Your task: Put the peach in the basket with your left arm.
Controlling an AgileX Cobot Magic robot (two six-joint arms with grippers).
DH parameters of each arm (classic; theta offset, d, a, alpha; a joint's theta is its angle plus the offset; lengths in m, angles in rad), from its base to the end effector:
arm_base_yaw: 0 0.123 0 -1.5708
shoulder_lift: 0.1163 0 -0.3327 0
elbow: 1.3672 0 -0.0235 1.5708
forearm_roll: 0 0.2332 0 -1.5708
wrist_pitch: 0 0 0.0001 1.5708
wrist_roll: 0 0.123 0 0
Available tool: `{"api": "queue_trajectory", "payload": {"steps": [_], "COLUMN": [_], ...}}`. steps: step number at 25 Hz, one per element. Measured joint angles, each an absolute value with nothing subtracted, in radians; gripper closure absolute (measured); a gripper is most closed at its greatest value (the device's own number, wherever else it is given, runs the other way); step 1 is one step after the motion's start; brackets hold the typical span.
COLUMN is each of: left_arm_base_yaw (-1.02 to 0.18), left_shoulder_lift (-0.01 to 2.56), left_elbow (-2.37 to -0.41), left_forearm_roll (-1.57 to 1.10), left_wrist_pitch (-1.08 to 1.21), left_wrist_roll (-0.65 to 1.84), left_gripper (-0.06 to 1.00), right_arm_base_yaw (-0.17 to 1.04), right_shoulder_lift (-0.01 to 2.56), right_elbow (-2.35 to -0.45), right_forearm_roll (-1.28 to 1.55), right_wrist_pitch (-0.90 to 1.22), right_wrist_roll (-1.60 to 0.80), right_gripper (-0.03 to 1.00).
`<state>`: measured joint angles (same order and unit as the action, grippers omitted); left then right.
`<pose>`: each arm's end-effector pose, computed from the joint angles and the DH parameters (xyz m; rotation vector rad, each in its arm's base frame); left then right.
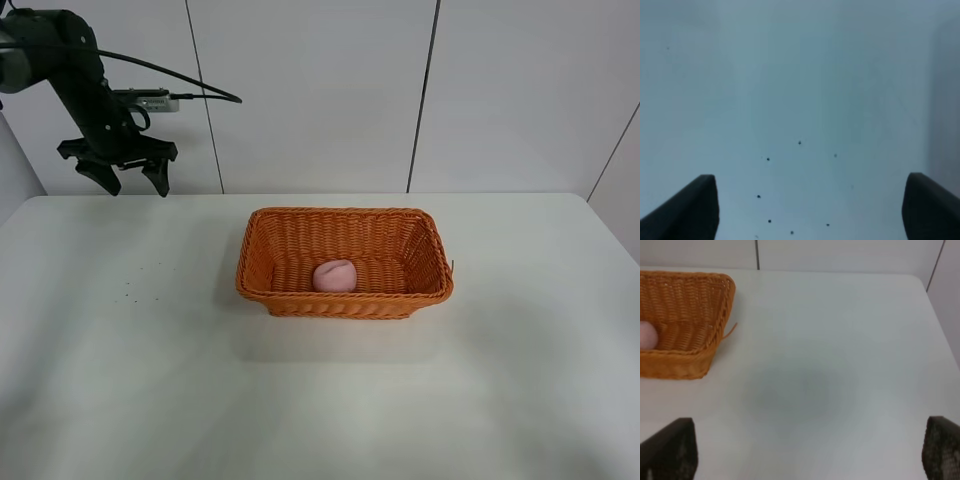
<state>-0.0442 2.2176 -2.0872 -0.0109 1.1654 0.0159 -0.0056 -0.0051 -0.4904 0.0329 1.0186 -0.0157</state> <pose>0.5069 -0.0237 0.2618 0.0801 2.7783 -0.0222 -0.0374 0.0037 0.2559 -0.0107 2.0062 0.0255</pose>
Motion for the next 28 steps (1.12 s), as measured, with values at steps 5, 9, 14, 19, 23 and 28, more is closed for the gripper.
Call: {"api": "queue_trajectory", "payload": {"steps": [5,9,14,19,23,28], "left_arm_base_yaw": [-0.044,-0.041,-0.041,-0.041,-0.041,-0.041], "left_shoulder_lift": [2.108,1.967,1.692,1.343,1.074,0.735], "left_elbow": [-1.988,-1.821,-1.519,-1.203,-0.945,-0.665], "left_forearm_roll": [-0.009,-0.008,-0.009,-0.01,-0.01,-0.01], "left_wrist_pitch": [1.167,1.167,1.167,1.167,1.165,1.087], "left_wrist_roll": [0.016,0.016,0.0,0.0,-0.007,-0.007], "left_gripper": [0.17,0.17,0.17,0.17,0.17,0.17], "right_arm_base_yaw": [-0.006,-0.006,-0.006,-0.006,-0.006,-0.006], "right_shoulder_lift": [-0.005,-0.005,-0.005,-0.005,-0.005,-0.005], "right_elbow": [-0.49,-0.49,-0.49,-0.49,-0.49,-0.49], "right_forearm_roll": [0.033,0.033,0.033,0.033,0.033,0.033], "right_wrist_pitch": [1.019,1.019,1.019,1.019,1.019,1.019], "right_wrist_roll": [-0.016,-0.016,-0.016,-0.016,-0.016,-0.016], "right_gripper": [0.27,0.27,0.27,0.27,0.27,0.27]}}
